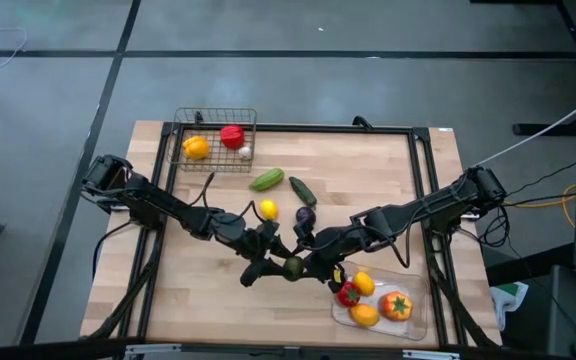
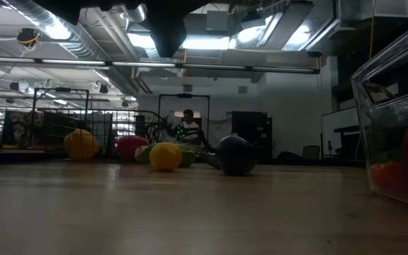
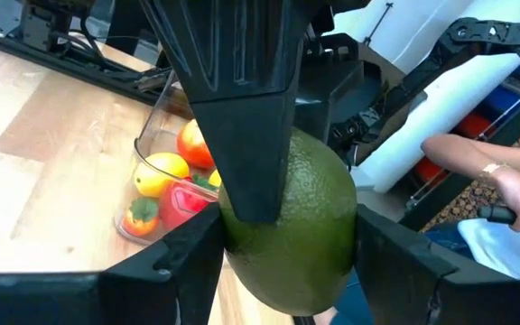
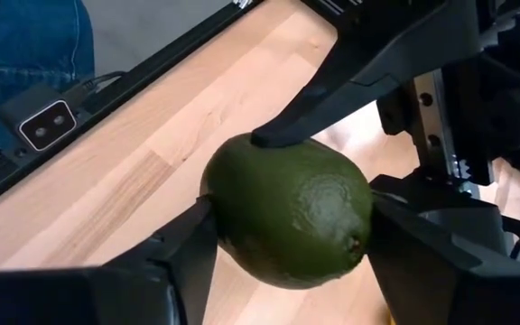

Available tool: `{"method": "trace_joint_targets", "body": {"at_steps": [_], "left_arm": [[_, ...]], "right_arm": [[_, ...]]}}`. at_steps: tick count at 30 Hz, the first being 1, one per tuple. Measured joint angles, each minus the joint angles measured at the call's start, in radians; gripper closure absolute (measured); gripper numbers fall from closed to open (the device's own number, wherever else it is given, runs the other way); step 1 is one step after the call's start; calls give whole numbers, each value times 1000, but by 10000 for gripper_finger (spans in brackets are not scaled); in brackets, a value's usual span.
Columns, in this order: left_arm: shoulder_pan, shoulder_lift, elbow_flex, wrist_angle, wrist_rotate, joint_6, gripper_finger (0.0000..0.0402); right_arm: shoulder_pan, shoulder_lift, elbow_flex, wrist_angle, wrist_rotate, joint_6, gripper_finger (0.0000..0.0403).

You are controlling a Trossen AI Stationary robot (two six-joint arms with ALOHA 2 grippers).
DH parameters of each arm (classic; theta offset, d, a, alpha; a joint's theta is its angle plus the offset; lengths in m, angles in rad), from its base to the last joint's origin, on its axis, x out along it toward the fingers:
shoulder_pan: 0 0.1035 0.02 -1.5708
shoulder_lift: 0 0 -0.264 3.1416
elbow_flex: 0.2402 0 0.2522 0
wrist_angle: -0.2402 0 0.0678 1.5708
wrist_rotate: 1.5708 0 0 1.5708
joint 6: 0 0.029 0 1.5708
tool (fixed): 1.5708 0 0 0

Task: Sort produce into baskets
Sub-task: Put the avocado into the transparent bin

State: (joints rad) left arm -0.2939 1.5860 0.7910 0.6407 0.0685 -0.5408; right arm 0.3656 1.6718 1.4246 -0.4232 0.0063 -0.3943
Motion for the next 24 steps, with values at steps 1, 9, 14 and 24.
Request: {"method": "trace_joint_targets", "body": {"at_steps": [1,9,14,24], "left_arm": [[0,0,0,0,0,-2,185],[0,0,0,0,0,-59,183],[0,0,0,-1,-26,-63,155],[-1,-1,0,-19,-52,-66,117]], "right_arm": [[0,0,0,0,0,0,159],[0,0,0,0,-1,1,159],[0,0,0,-1,0,-4,159],[0,0,0,-6,0,-4,159]]}}
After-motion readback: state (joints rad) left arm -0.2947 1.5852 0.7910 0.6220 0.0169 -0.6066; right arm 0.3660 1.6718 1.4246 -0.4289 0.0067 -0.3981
